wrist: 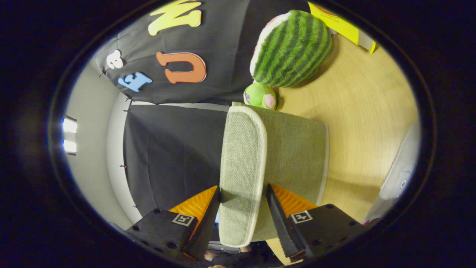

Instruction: Open the storage box then place both shoes into the box .Put the left shoe in first, then the right shoe, with the right side of both shoes facing outward in a uniform manner.

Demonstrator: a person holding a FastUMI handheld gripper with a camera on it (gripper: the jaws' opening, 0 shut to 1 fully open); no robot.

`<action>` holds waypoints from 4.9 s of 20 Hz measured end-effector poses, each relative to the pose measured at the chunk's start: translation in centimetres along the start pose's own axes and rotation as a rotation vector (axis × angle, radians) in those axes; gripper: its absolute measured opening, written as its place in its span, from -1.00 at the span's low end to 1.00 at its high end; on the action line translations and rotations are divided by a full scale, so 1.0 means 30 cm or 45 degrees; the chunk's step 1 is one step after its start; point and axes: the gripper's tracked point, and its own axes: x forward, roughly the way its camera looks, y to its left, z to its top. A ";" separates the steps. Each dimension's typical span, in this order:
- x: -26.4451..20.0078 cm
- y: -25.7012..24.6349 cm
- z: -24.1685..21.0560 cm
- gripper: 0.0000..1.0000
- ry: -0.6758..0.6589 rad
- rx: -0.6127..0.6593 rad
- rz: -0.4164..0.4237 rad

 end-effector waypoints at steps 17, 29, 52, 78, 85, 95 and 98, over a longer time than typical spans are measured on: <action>0.013 0.375 -0.048 -0.83 -0.159 -0.332 -0.151; 0.348 0.599 -0.127 -0.83 -0.238 -0.387 -0.215; 0.573 0.392 -0.316 1.00 -0.193 -0.580 -0.573; -0.605 -0.367 -0.217 1.00 -0.251 -0.376 -1.635; -0.604 -0.476 -0.268 -0.47 -0.092 -0.325 -1.491; -0.537 -0.385 -0.265 -0.88 -0.192 -0.278 -1.227; -0.492 -0.296 -0.285 -0.89 -0.193 -0.261 -1.147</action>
